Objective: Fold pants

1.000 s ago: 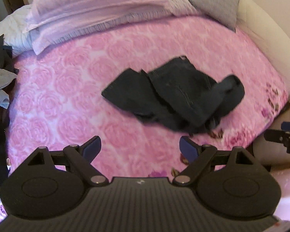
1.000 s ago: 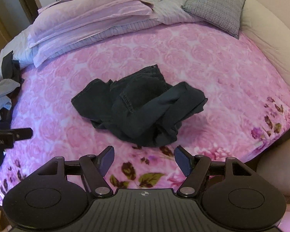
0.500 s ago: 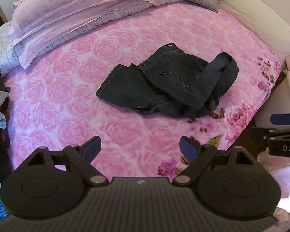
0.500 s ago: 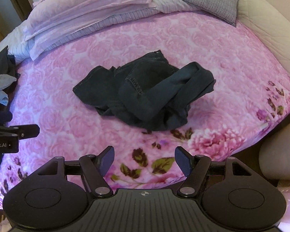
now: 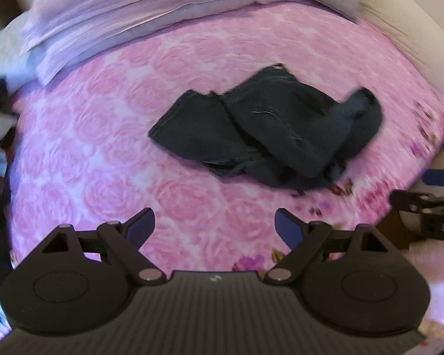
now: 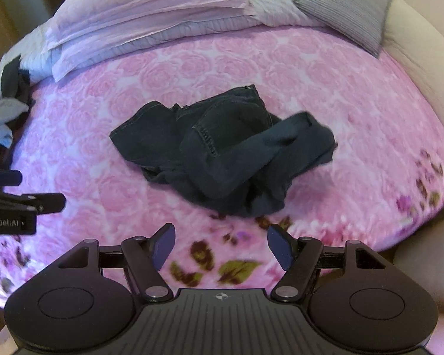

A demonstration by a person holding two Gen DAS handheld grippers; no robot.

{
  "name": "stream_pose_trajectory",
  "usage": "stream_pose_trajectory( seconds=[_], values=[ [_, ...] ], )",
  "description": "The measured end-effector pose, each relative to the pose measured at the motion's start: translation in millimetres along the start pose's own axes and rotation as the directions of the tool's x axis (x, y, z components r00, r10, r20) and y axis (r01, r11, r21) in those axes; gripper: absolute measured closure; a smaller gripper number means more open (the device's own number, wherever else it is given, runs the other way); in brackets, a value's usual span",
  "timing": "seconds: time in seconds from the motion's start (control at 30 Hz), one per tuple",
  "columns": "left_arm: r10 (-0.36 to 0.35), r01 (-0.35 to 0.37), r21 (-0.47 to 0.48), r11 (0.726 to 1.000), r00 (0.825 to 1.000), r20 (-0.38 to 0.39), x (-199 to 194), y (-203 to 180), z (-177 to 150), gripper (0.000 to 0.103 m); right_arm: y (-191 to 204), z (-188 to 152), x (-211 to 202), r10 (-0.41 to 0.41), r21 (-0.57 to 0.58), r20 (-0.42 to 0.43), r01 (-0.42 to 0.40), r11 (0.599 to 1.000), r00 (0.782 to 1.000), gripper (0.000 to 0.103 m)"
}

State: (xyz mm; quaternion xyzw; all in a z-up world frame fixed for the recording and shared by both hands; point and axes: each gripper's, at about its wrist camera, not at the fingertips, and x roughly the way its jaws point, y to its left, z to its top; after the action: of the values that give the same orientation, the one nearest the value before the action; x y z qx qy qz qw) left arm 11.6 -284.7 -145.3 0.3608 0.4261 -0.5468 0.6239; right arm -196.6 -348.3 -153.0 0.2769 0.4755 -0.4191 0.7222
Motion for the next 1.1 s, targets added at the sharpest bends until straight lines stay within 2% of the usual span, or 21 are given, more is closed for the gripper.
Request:
stream_pose_trajectory(
  seconds=[0.1,0.17,0.27,0.37,0.43,0.5,0.63,0.7,0.73,0.77,0.8,0.87,0.97,1.03,1.1],
  values=[
    [0.053,-0.058,-0.132,0.99,0.998,-0.038,20.4,3.4,-3.2,0.018,-10.0,13.3,17.7,0.022,-0.119,0.009,-0.021,0.993,1.0,0.037],
    [0.085,-0.094,-0.198,0.976,0.995,-0.053,35.6,5.9,-8.5,0.018,-9.7,21.9,34.2,0.053,-0.236,0.039,-0.042,0.971,0.998,0.037],
    [0.135,-0.152,-0.31,0.938,0.988,-0.075,62.9,14.0,-19.8,0.019,-0.1,26.4,69.1,0.07,-0.371,0.057,-0.044,0.928,0.996,0.037],
    [0.151,-0.184,-0.389,0.903,0.982,-0.113,87.4,25.6,-33.3,0.021,19.5,25.4,111.7,0.079,-0.469,0.055,-0.044,0.882,0.995,0.037],
    [0.16,-0.203,-0.404,0.892,0.978,-0.137,101.9,30.5,-39.9,0.021,34.4,25.2,139.1,0.073,-0.512,0.056,-0.034,0.858,0.996,0.037],
    [0.162,-0.211,-0.405,0.89,0.975,-0.151,116.0,35.0,-43.5,0.021,52.3,30.2,165.3,0.038,-0.543,0.075,0.009,0.84,0.996,0.037],
    [0.151,-0.204,-0.395,0.896,0.975,-0.161,148.1,52.5,-46.1,0.024,76.6,36.9,215.2,-0.072,-0.57,0.146,0.144,0.809,0.987,0.037],
    [0.145,-0.194,-0.384,0.903,0.978,-0.152,161.3,58.6,-43.8,0.025,74.7,41.0,232.6,-0.073,-0.563,0.127,0.133,0.816,0.989,0.037],
    [0.137,-0.183,-0.382,0.906,0.98,-0.145,168.8,60.9,-41.7,0.026,68.8,46.1,236.3,-0.054,-0.548,0.105,0.103,0.83,0.993,0.044],
    [0.125,-0.171,-0.383,0.908,0.982,-0.142,174.0,59.9,-36.7,0.027,58.7,51.6,238.5,-0.023,-0.517,0.08,0.061,0.854,0.997,0.086],
    [0.108,-0.154,-0.388,0.909,0.985,-0.138,179.8,60.4,-32.0,0.03,49.9,61.0,236.1,-0.018,-0.476,0.077,0.052,0.878,0.997,0.1],
    [0.073,-0.115,-0.407,0.906,0.99,-0.118,187.5,59.1,-22.2,0.033,15.1,77.7,220.9,0.041,-0.34,0.102,-0.004,0.941,0.994,0.101],
    [0.01,-0.042,-0.465,0.885,0.997,-0.071,196.6,57.6,-8.7,0.033,-52.2,101.7,187.9,0.009,-0.128,0.196,0.016,0.992,0.981,0.101],
    [-0.039,0.014,-0.519,0.854,0.999,-0.037,204.5,54.5,0.1,0.033,-109.1,116.5,165.3,-0.028,0.063,0.237,0.013,0.998,0.971,0.101],
    [-0.082,0.062,-0.576,0.815,0.997,-0.009,213.9,51.0,8.4,0.033,-170.4,123.5,144.8,-0.084,0.258,0.273,0.011,0.966,0.958,0.101]
  ],
)
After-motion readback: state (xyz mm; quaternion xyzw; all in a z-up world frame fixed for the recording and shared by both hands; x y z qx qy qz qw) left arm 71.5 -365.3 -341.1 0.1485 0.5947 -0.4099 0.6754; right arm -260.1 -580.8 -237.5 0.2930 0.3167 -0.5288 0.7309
